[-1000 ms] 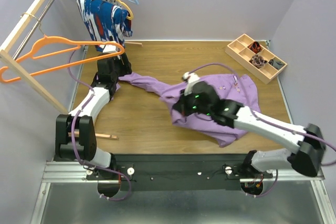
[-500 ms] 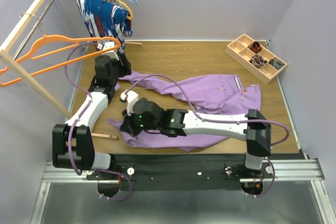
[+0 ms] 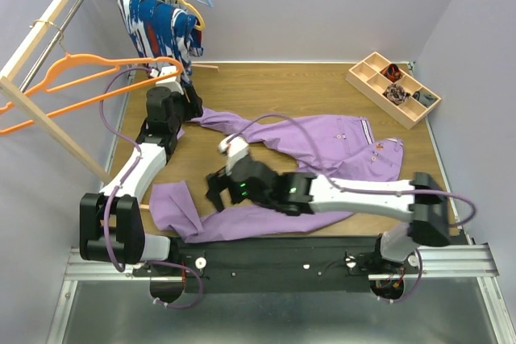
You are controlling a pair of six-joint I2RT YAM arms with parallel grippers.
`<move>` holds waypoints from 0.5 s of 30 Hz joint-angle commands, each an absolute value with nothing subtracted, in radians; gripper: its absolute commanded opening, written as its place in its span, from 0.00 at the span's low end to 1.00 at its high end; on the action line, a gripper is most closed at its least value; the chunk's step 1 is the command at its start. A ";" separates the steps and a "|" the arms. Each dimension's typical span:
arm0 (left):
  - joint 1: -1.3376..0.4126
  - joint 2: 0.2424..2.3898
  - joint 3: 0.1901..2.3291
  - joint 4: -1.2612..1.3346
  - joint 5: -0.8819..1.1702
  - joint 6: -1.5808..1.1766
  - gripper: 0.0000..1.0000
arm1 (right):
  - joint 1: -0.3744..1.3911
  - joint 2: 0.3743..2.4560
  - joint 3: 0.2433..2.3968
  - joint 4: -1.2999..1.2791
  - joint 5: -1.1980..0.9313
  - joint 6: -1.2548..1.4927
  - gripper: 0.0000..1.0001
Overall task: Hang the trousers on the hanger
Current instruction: Fold the trousers
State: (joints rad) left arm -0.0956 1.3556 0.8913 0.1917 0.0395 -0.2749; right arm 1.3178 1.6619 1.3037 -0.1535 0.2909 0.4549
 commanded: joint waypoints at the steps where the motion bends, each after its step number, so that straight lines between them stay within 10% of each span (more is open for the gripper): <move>1: -0.124 1.319 0.879 0.198 0.037 -0.279 0.72 | 1.114 1.430 1.076 -0.262 0.465 0.600 1.00; 15: -0.337 1.364 0.902 0.199 0.008 -0.276 0.72 | 0.185 1.089 0.753 -0.353 0.349 0.684 1.00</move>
State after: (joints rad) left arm -0.2764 1.3548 0.8909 0.1921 0.0338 -0.2764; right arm 0.4057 1.0687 0.7631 -0.3340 0.4469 0.6807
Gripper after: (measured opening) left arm 0.720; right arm 0.998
